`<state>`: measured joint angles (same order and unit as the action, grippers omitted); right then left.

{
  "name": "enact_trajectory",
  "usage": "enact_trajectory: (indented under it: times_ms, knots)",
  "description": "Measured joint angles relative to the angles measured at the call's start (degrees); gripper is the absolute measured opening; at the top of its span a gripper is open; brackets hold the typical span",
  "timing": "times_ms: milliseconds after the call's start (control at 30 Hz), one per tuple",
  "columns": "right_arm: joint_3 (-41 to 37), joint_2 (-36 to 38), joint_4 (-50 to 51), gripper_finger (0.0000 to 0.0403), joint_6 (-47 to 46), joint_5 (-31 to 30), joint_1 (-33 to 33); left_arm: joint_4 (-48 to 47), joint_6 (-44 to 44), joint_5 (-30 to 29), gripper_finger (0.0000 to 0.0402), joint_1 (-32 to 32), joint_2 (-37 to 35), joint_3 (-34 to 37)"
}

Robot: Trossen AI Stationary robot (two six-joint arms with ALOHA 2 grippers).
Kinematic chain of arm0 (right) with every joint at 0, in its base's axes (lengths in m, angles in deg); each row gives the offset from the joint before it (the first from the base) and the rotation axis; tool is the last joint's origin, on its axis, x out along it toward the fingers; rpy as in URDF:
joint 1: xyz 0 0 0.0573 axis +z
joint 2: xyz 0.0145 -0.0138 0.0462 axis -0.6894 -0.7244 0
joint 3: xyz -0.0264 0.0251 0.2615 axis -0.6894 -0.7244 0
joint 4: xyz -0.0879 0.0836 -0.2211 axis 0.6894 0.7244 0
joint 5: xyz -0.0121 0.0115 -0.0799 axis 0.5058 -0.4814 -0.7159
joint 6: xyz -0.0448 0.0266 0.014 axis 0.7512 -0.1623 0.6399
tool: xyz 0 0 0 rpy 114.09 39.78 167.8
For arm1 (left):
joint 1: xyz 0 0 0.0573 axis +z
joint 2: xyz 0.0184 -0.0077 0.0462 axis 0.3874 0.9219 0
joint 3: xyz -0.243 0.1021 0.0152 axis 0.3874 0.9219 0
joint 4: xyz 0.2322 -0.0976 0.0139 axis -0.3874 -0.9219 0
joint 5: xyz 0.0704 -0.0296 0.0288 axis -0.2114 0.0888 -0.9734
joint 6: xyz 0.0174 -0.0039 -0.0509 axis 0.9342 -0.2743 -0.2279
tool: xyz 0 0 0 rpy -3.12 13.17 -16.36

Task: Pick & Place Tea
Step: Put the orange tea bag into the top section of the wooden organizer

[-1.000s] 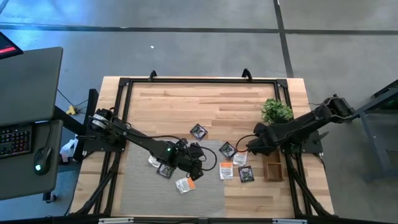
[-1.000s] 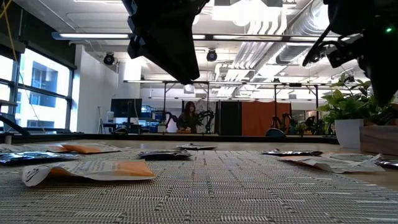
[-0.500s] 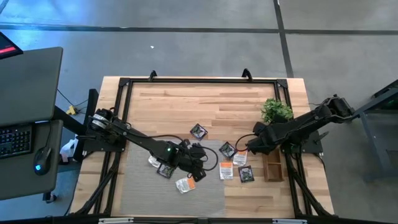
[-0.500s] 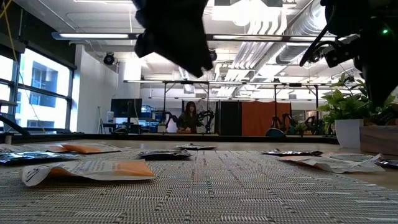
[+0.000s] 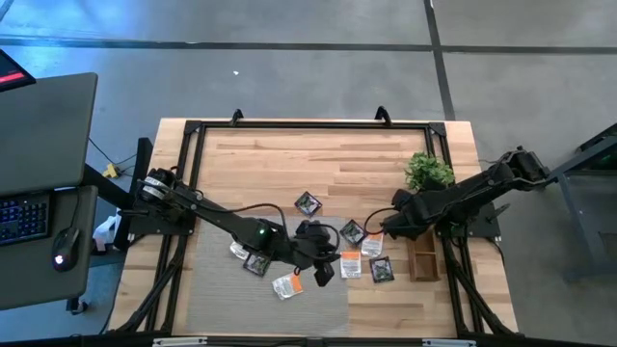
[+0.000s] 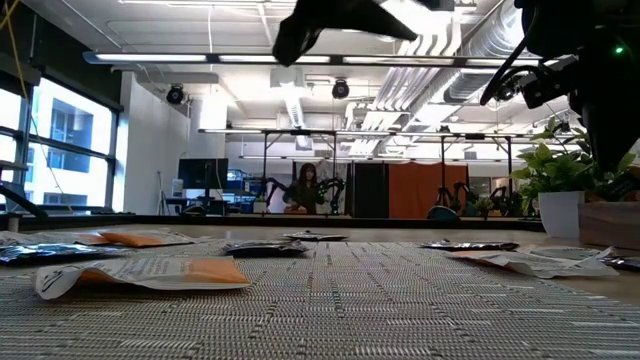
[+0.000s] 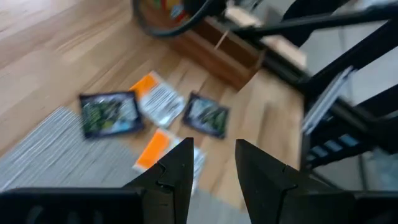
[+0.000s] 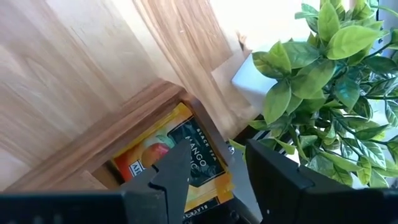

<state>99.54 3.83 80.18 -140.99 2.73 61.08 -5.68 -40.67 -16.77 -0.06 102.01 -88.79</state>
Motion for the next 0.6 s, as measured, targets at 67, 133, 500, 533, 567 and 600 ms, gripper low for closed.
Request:
enact_trajectory:
  times_ms: [67, 133, 500, 533, 567, 600]
  knots:
    - [0.0, 0.0, -0.5, 0.0147, -0.2, 0.2, 0.0, 2.5, 0.0, 0.0, 0.0117, 0.0, 0.0, 0.0]
    - [0.0, 0.0, -1.1, 0.0145, -0.2, 0.7, 0.2, 5.1, 0.0, 0.0, 0.0117, 0.0, 0.0, 0.0]
    - [0.0, 0.0, -3.7, 0.0143, -0.2, 1.3, 0.2, 8.4, 0.0, 0.0, 0.0117, 0.0, 0.0, 0.0]
    - [0.0, 0.0, -3.8, 0.0142, -0.2, 1.3, 0.2, 8.4, 0.0, 0.0, 0.0117, 0.0, 0.0, 0.0]
    - [0.0, 0.0, -3.8, 0.0142, -0.2, 1.3, 0.2, 8.4, 0.0, 0.0, 0.0117, 0.0, 0.0, 0.0]
    - [0.0, 0.0, -3.7, 0.0143, -0.2, 1.3, 0.2, 8.4, 0.0, 0.0, 0.0117, 0.0, 0.0, 0.0]
